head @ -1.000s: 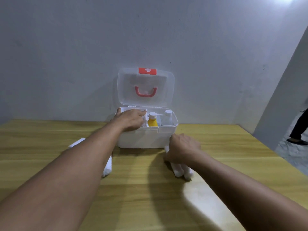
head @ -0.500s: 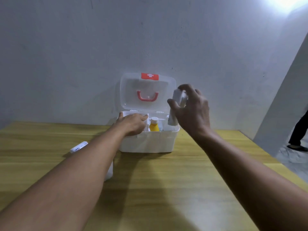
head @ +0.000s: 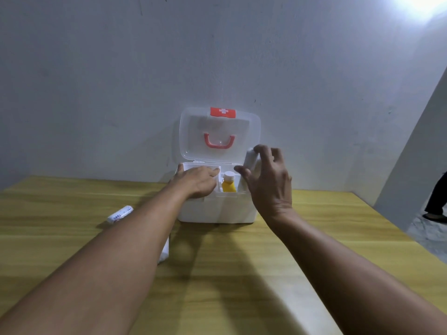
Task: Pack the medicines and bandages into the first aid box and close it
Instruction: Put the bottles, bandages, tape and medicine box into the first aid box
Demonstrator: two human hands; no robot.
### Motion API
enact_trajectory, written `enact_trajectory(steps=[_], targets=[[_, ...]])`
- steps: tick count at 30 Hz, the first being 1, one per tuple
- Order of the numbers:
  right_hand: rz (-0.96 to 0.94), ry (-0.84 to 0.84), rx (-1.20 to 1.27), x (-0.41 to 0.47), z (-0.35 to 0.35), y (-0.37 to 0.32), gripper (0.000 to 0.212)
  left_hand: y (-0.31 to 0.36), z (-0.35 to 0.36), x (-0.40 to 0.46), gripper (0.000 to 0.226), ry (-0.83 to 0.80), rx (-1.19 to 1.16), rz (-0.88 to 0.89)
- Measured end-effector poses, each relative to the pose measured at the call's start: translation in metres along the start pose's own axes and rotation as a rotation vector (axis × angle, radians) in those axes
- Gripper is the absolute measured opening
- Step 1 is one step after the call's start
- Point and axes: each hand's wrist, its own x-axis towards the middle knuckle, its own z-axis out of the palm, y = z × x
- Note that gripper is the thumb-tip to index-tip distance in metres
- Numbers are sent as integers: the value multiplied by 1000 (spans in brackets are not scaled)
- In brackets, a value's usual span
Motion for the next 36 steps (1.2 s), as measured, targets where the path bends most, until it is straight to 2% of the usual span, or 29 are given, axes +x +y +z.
enact_trajectory(steps=[3, 7, 10, 12, 14, 17, 20, 23, 26, 30, 36], targets=[[-8, -106, -33, -15, 8, 4, 42, -1, 2, 1, 61, 5, 9, 0], [-18, -116, -68, -32, 12, 11, 27, -2, 4, 2, 58, 3, 0, -1], [4, -117, -176, -39, 8, 13, 26, -3, 4, 4, 59, -5, -10, -4], [33, -125, -153, -35, 2, 14, 28, -3, 4, 3, 61, -13, -15, -5], [73, -222, -82, -26, -2, 15, 38, -1, 3, 0, 63, 0, -35, 1], [42, -453, -31, -15, -1, 18, 48, 1, 3, -6, 62, 143, -123, 29], [8, -672, -29, -19, 6, 21, 57, -6, 3, -10, 49, 429, -301, 63], [-12, -666, -59, -24, 9, 24, 61, -19, -6, -23, 54, 564, -379, 46], [-37, -651, -79, -25, 9, 23, 60, -36, -19, -47, 58, 567, -372, -19], [-27, -649, -98, -24, 11, 25, 58, -65, -24, -76, 38, 532, -367, -183], [-8, -667, -90, -25, 8, 22, 62, -91, -12, -114, 14, 337, -249, -410]])
